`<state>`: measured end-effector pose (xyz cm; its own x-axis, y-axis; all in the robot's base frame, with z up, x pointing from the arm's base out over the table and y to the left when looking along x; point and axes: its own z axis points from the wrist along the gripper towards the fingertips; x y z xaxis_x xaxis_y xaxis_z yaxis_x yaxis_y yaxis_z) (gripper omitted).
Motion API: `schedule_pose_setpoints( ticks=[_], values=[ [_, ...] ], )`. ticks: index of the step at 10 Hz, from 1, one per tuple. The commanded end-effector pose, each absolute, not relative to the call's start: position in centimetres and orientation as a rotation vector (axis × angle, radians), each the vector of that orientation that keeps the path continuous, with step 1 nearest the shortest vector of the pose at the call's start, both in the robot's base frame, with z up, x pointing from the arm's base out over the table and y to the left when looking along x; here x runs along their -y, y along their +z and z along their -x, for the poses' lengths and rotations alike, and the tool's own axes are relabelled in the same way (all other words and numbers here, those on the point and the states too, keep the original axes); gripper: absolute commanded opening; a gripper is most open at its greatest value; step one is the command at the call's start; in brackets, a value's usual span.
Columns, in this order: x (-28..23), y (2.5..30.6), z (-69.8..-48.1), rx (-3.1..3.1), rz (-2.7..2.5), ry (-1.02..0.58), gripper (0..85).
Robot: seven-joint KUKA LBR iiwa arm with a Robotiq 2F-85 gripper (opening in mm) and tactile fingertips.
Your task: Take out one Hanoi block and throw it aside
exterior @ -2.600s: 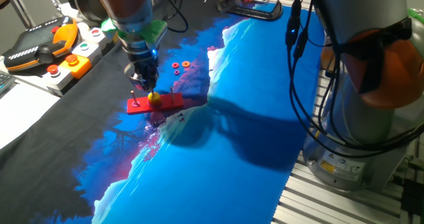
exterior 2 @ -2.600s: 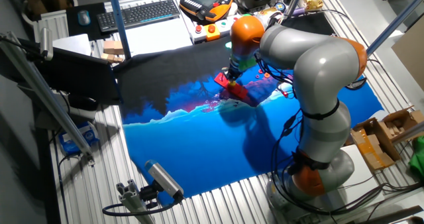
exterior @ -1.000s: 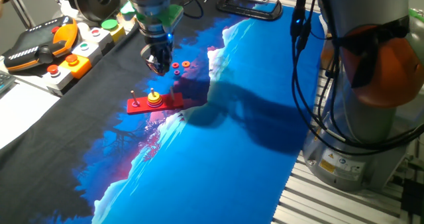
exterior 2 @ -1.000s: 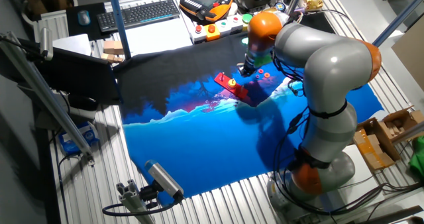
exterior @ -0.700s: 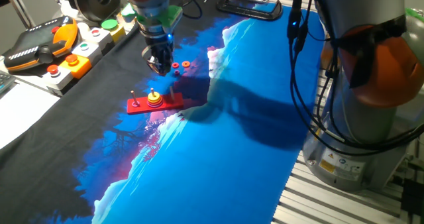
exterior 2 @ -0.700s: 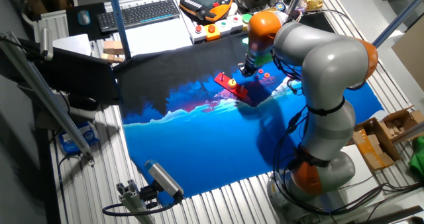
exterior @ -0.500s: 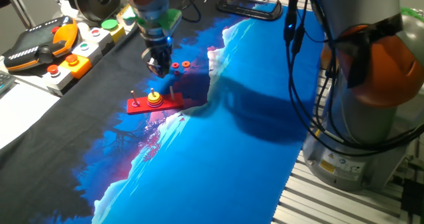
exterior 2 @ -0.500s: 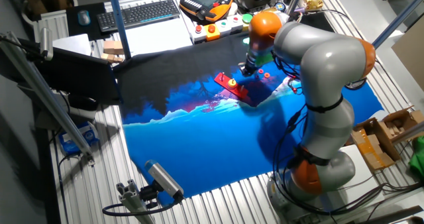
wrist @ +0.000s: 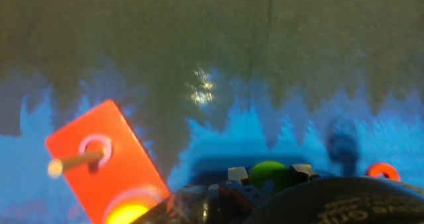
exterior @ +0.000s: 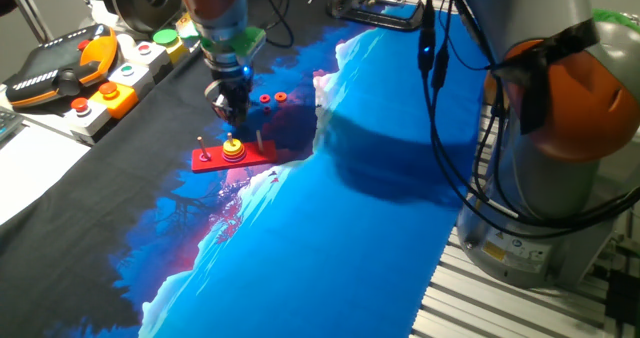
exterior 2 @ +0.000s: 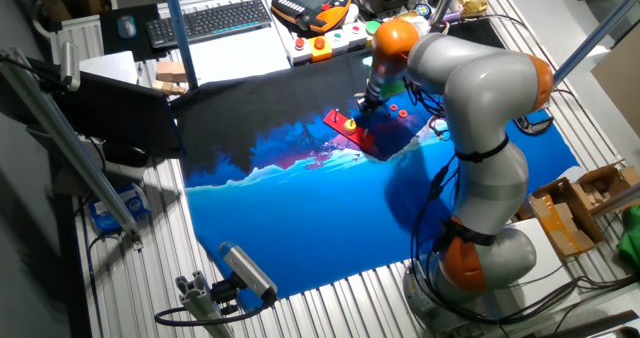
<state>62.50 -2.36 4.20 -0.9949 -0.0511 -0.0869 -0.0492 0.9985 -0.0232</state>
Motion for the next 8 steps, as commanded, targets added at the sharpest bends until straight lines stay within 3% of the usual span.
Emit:
schedule_pose_setpoints(
  ticks=[1, 8],
  values=[
    [2.22, 3.79, -62.83, -3.044, 0.068, -0.047, 0.7],
    [2.21, 2.98, -63.23, -3.026, 0.109, -0.105, 0.7]
  ],
)
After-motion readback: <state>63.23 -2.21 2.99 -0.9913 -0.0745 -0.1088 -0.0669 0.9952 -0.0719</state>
